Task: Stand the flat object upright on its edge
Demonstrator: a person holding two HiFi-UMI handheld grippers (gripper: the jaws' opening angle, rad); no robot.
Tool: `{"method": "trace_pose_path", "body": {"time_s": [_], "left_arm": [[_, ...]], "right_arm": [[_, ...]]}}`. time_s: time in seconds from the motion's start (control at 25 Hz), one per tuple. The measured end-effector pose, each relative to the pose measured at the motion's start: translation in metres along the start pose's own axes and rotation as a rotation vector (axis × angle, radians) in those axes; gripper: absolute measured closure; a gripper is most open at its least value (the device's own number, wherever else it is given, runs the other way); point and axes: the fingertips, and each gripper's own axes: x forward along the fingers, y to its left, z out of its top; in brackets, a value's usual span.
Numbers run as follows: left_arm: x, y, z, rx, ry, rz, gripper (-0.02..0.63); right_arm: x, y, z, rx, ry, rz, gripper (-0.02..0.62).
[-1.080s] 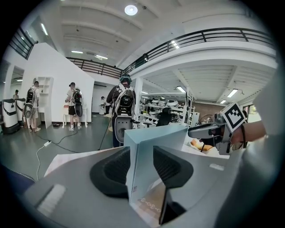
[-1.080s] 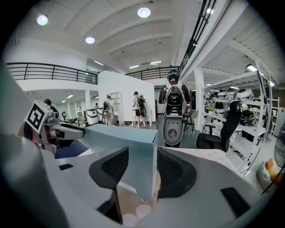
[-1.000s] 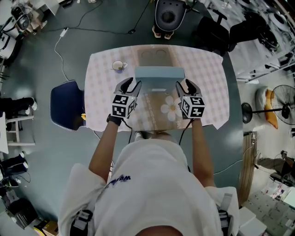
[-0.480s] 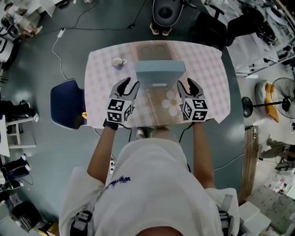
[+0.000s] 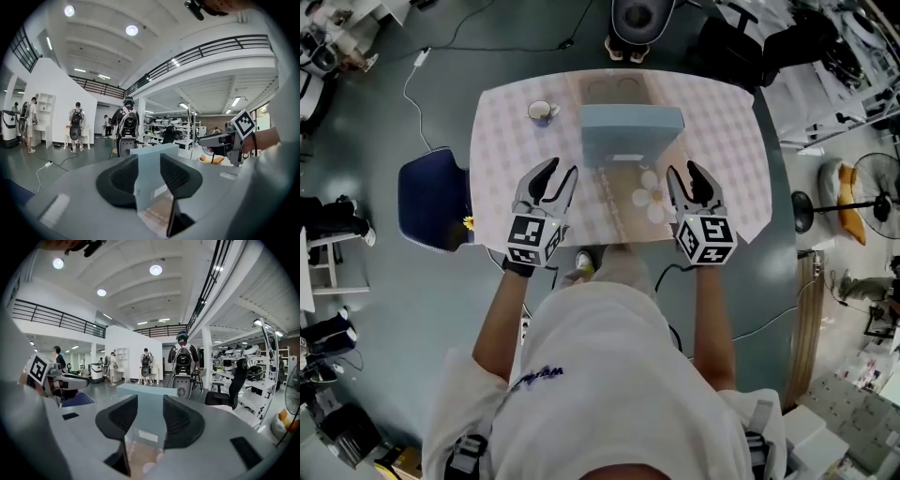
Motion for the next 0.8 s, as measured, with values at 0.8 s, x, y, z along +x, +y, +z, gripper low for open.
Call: {"method": "trace_pose_path", "body": {"time_s": [0.8], "left_arm": [[-0.048, -0.014, 0.010, 0.010, -0.077, -0.001, 0.539]], "right_arm": [[-0.061, 0.014, 0.002, 0.031, -0.079, -0.028, 0.543]]}}
